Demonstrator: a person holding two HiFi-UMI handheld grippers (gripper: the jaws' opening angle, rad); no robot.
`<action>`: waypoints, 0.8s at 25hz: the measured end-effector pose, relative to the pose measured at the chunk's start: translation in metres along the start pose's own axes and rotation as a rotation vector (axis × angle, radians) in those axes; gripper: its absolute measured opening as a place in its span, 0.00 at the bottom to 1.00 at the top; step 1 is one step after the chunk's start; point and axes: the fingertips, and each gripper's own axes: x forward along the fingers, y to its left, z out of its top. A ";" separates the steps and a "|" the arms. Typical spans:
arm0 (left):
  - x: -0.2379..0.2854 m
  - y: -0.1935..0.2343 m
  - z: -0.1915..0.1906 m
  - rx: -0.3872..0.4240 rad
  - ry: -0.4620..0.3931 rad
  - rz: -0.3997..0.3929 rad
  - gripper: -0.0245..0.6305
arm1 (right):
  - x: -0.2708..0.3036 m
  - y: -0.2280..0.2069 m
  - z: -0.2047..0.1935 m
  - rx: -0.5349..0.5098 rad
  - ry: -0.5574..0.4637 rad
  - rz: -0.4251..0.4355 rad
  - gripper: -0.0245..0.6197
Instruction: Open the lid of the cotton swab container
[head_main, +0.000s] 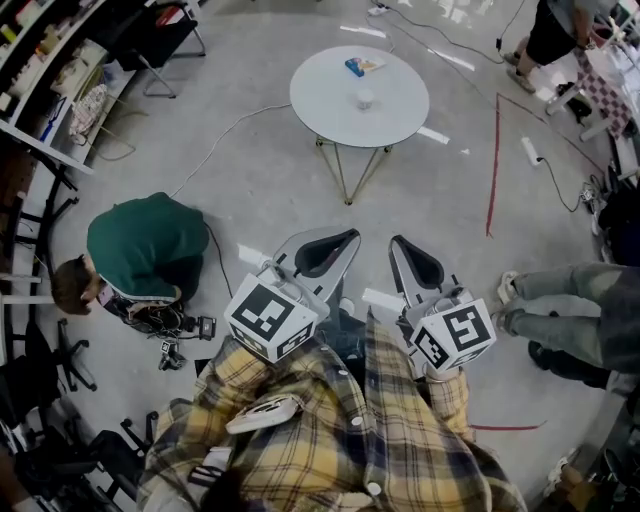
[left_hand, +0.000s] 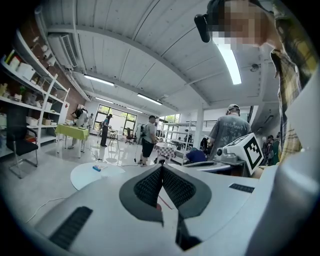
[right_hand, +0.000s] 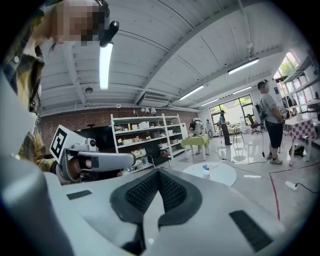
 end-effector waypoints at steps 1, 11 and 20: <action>0.002 0.004 0.000 0.001 0.000 0.001 0.07 | 0.004 -0.002 -0.001 0.002 0.002 0.004 0.06; 0.061 0.084 0.013 -0.013 0.004 -0.030 0.07 | 0.086 -0.057 0.014 0.007 0.021 -0.015 0.06; 0.150 0.220 0.041 -0.022 0.057 -0.077 0.07 | 0.222 -0.138 0.045 0.027 0.078 -0.052 0.06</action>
